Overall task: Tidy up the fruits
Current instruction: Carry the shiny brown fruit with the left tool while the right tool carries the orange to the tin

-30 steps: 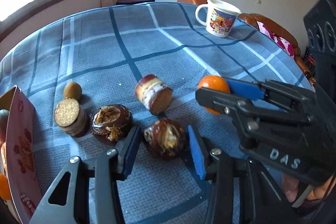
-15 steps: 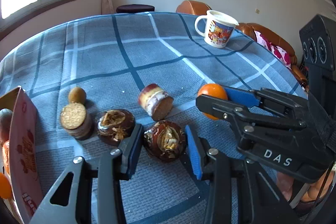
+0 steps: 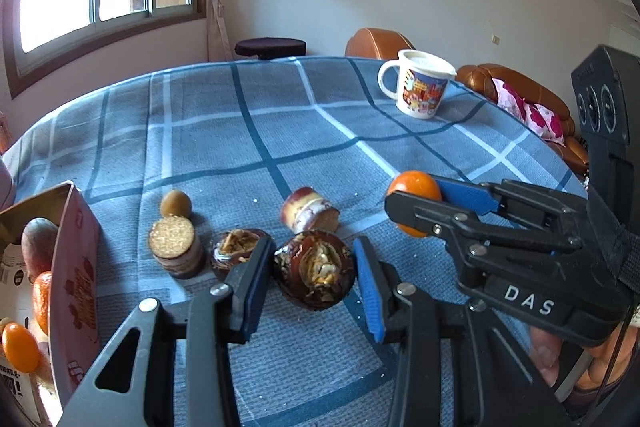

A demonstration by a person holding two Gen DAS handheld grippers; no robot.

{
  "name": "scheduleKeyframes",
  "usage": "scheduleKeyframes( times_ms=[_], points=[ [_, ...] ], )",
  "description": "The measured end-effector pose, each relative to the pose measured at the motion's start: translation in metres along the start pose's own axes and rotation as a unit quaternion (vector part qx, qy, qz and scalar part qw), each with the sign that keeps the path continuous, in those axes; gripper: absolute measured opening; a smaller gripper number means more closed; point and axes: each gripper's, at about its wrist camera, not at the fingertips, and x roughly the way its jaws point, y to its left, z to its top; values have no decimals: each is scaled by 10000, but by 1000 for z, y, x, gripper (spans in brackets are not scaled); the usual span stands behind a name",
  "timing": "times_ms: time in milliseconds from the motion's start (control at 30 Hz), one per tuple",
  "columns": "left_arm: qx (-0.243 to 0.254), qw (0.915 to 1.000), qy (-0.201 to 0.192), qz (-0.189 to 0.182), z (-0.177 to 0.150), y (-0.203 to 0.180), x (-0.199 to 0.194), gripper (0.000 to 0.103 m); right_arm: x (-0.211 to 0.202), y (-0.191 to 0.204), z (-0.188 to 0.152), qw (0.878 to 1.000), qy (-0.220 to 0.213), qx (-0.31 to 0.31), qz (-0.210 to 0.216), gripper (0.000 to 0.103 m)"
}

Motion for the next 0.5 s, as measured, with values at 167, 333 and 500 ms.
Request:
scheduleKeyframes(
  times_ms=[167, 333, 500],
  points=[
    [44, 9998, -171, 87, 0, -2, -6, 43, -4, 2, 0, 9999, -99, -56, 2, 37],
    [34, 9994, -328, 139, 0, -1, -12, 43, -9, 3, 0, 9997, -222, -106, 35, 37],
    [-20, 9987, -463, 194, 0, 0, -17, 43, -12, 6, 0, 9994, -302, -175, 47, 37]
  ],
)
